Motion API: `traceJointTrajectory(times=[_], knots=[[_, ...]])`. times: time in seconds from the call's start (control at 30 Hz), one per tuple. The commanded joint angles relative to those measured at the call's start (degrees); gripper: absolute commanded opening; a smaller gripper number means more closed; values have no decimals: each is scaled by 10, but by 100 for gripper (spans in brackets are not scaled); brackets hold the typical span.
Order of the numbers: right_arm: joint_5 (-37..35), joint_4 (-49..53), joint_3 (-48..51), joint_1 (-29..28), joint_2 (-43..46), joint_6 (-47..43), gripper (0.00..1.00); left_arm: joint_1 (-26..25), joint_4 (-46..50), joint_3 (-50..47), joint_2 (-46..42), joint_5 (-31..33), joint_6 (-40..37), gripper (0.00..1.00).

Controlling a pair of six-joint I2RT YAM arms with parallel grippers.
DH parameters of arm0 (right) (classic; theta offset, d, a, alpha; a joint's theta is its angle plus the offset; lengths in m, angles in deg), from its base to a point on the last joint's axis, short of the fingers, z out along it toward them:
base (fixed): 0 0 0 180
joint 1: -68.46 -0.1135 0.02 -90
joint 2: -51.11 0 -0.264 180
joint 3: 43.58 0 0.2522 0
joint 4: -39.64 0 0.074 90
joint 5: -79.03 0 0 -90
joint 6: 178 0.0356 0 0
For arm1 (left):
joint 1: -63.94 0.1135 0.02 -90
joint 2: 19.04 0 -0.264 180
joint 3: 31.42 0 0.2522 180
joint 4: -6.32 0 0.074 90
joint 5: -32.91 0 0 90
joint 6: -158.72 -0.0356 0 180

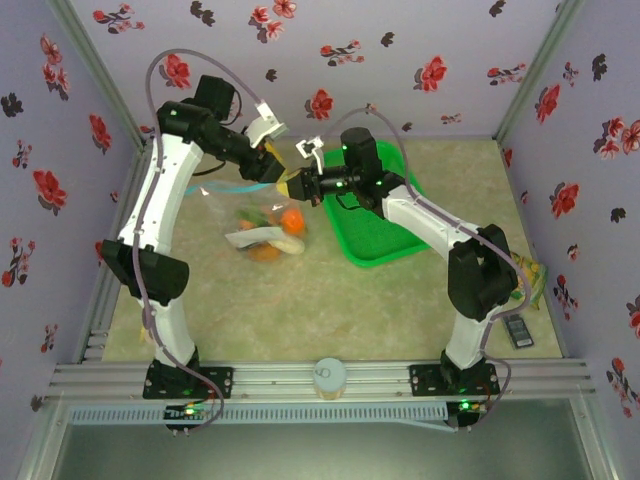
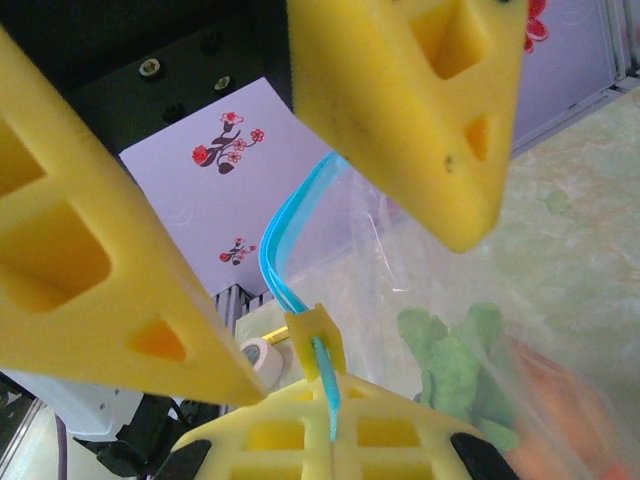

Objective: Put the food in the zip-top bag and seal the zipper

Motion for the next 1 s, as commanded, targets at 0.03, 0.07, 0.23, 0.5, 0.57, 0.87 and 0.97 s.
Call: traceJointTrajectory(times=[0.03, 0.07, 0.23, 0.5, 0.57, 0.87, 0.97], knots=[[-5, -27, -14, 6, -6, 12, 0, 8, 42, 14, -2, -29, -26, 47], [-4, -28, -15, 6, -5, 12, 0, 8, 48, 15, 0, -33, -30, 47], [-5, -27, -18, 7, -7, 13, 0, 9, 63, 16, 3, -43, -44, 46], [-3, -41, -18, 5, -8, 25, 0, 10, 67, 28, 21, -56, -43, 45], [-2, -42, -20, 5, -10, 26, 0, 10, 68, 27, 24, -58, -45, 39], [-4, -44, -22, 4, -15, 28, 0, 11, 82, 35, 36, -60, -54, 19], [-4, -44, -23, 4, -14, 28, 0, 13, 85, 39, 40, -60, -53, 19]])
